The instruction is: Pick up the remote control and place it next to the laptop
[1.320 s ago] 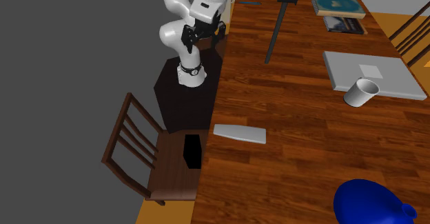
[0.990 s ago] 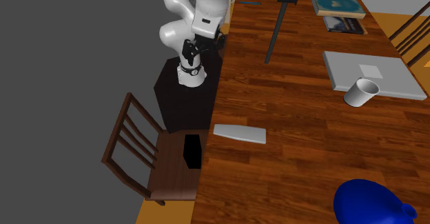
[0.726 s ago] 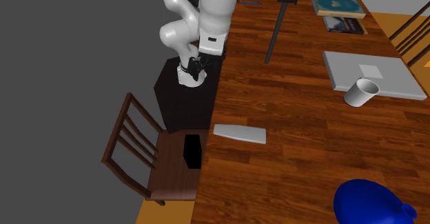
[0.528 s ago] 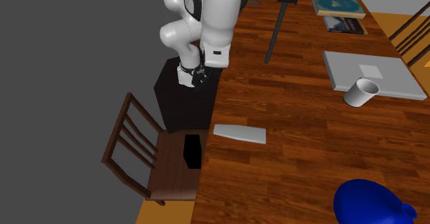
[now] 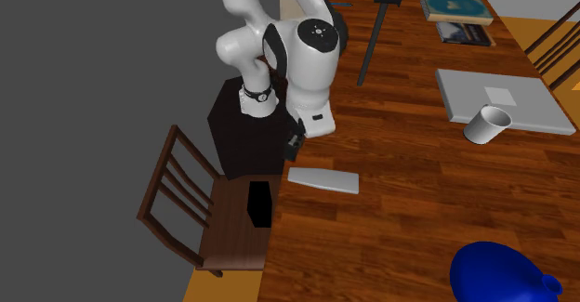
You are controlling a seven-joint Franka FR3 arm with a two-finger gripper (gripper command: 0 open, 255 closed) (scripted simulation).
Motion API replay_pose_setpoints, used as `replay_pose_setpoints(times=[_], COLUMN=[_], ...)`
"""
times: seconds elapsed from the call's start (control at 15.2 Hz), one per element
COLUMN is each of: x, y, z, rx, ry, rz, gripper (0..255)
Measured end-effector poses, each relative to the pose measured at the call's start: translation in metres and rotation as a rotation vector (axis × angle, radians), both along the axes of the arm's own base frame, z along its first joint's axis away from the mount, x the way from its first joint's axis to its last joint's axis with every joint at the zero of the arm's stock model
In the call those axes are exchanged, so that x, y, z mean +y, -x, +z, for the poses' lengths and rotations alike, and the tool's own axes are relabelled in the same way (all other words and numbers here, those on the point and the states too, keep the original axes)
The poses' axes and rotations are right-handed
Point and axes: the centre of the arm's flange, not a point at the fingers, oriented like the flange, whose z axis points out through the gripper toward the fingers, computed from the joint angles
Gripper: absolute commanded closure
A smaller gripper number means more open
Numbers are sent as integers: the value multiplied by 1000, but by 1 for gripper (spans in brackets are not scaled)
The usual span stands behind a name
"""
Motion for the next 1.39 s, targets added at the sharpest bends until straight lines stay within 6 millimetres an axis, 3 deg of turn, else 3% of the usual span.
replay_pose_setpoints(times=[0.33,0.59,0.99,1.39], x=[20,35,38,38], y=[-45,-65,-68,-67], z=[-36,-63,-95,-99], rx=[-14,-21,-22,-22], ry=[-47,-72,-75,-75], rz=[181,280,290,290], gripper=[0,0,0,0])
